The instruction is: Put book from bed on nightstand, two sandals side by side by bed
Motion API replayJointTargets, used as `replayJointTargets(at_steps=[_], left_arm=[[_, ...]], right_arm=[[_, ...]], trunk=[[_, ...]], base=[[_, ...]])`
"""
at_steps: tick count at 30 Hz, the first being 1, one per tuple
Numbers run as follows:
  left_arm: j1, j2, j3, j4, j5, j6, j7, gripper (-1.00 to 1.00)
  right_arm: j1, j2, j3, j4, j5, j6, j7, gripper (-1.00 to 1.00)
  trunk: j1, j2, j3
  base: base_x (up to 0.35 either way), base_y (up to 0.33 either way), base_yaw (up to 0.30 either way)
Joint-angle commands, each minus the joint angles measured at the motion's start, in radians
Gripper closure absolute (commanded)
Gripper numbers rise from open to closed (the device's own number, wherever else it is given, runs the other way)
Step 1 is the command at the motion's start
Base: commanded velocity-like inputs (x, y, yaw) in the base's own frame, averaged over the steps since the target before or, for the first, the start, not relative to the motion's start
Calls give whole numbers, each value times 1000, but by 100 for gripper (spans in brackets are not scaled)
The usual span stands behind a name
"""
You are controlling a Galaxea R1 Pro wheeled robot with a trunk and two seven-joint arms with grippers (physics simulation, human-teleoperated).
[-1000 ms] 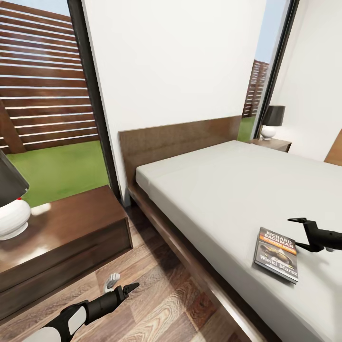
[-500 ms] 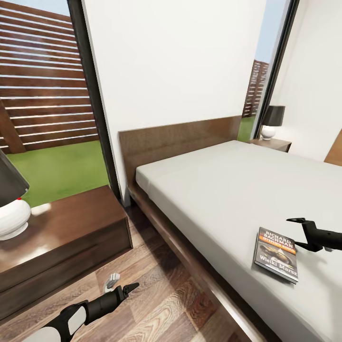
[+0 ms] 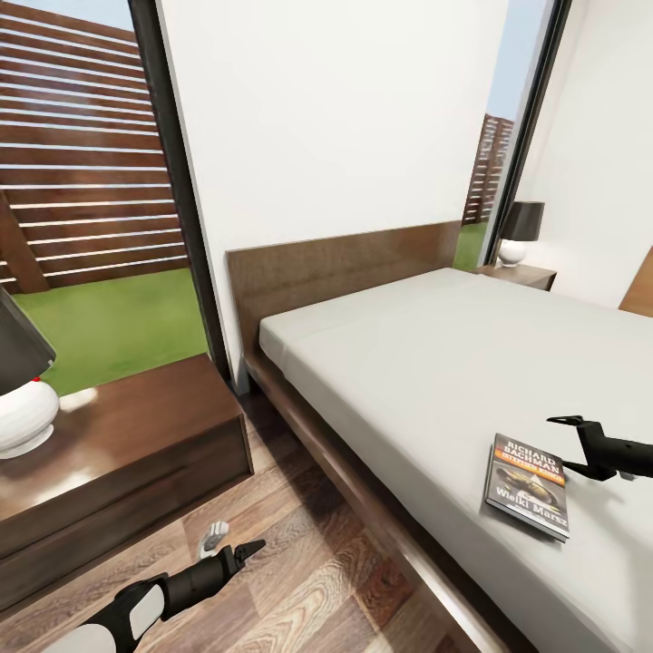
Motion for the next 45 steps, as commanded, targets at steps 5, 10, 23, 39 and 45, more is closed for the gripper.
replayJointTargets(at_steps=[5, 10, 23, 39, 45], left_arm=[[0, 0, -1, 0, 8, 10, -2, -100], [0, 0, -1, 0, 8, 11, -2, -100], [0, 0, -1, 0, 7, 10, -2, -100], [0, 0, -1, 0, 7, 10, -1, -100], [0, -1, -1, 0, 7, 9, -1, -100]], right_arm=[[0, -1, 22, 1, 14, 1, 4, -100], [0, -1, 23, 1, 14, 1, 4, -100], [0, -1, 23, 1, 14, 2, 4, -100], [0, -1, 22, 1, 14, 3, 4, -100], [0, -1, 22, 1, 14, 4, 4, -100]], trunk=[[0, 0, -1], [0, 0, -1], [0, 0, -1], [0, 0, -1], [0, 0, -1]], base=[[0, 47, 0], [0, 104, 0], [0, 131, 0], [0, 22, 0], [0, 1, 0]])
